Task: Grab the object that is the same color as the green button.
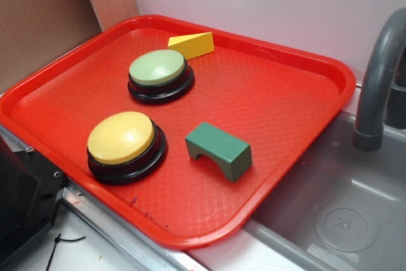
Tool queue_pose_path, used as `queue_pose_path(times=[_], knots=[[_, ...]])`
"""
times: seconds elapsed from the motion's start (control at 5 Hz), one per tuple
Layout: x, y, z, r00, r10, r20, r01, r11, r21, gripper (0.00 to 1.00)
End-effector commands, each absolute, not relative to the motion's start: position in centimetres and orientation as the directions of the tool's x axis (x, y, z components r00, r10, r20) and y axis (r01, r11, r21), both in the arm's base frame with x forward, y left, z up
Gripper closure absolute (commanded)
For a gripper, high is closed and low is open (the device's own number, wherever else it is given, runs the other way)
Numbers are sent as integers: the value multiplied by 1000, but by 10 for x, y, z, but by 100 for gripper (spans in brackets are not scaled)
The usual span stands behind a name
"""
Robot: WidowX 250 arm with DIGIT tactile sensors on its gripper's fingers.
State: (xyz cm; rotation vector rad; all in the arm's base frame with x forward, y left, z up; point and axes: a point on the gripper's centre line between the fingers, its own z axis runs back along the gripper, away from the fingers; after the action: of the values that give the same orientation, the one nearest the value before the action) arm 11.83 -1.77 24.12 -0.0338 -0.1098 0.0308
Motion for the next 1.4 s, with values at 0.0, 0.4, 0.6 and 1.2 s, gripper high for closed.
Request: queue_pose_path(times=[0.0,0.4,0.6,1.2], knots=[[118,-18,241,993,33,109,-29,999,-35,0],[149,-46,220,895,-418,154,414,909,56,0],[172,-63,201,740,-609,284,624,780,49,0],[191,-116,142,96,-963,252,975,142,172,0]])
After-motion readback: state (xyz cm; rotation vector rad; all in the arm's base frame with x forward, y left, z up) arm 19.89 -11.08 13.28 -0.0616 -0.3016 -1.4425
